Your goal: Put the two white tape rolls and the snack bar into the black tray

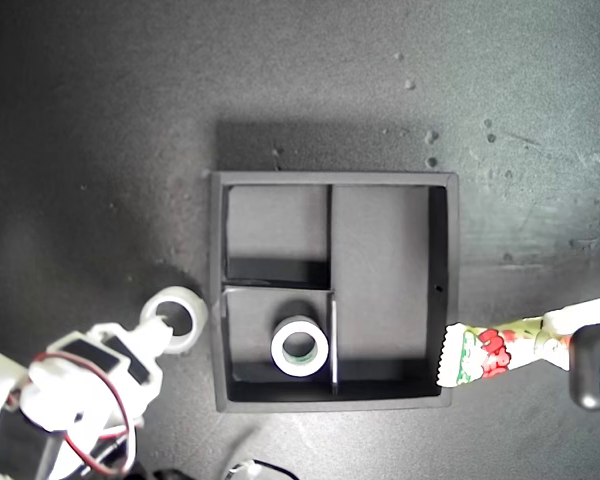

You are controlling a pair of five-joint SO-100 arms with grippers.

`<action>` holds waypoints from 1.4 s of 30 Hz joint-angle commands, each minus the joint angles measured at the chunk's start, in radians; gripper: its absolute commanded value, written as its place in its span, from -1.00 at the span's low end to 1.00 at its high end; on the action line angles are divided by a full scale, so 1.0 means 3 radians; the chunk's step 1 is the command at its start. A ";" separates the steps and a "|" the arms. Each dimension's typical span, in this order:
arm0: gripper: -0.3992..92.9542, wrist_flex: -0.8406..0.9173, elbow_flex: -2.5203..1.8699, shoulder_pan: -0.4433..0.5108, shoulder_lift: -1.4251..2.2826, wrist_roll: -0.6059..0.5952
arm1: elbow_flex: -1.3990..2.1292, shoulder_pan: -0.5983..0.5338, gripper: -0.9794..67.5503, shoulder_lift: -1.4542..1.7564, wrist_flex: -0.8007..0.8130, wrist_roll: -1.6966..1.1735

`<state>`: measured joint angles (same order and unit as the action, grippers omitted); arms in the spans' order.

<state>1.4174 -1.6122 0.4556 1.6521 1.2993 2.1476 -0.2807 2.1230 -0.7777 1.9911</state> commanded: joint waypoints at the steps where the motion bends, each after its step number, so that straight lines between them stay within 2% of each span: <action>1: -0.69 -0.0332 -0.0307 0.0107 0.0322 0.0072 | 0.0118 0.0118 -0.98 0.0026 0.0496 -0.0036; 9: -0.69 -0.0629 -0.0368 0.0184 0.0230 -0.0061 | 0.0031 0.0251 -0.99 -0.0051 0.0435 0.0235; 13: -0.69 -0.0695 -0.0312 0.0189 0.0082 -0.0123 | -0.0486 0.0302 -0.99 -0.0322 0.0399 -0.1002; 14: -0.69 -0.0711 -0.0312 0.0179 0.0056 -0.0123 | -0.0767 0.0307 -0.99 -0.0470 0.0261 -0.1452; 17: -0.69 -0.0747 -0.0343 0.0159 -0.0010 -0.0118 | -0.2056 0.0215 -0.99 -0.1217 -0.0690 -0.2506; 20: -0.69 -0.0818 -0.0399 0.0153 -0.0041 -0.0092 | -0.3446 0.0169 -0.99 -0.2142 -0.1692 -0.2996; 22: -0.68 -0.0849 -0.0424 0.0148 -0.0072 -0.0077 | -0.3876 0.0164 -0.99 -0.2459 -0.1917 -0.3170; 35: -0.66 -0.1094 -0.0721 -0.0036 -0.0097 -0.0092 | -0.4004 0.0179 -0.99 -0.2480 -0.1871 -0.3768; 42: -0.69 -0.1191 -0.0649 -0.0153 -0.0332 -0.0143 | -0.3728 0.0194 -0.99 -0.2480 -0.1580 -0.4070</action>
<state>1.0723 -1.8316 0.4310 1.5662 1.2701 1.0124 -0.2255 1.3652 -1.3070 0.8053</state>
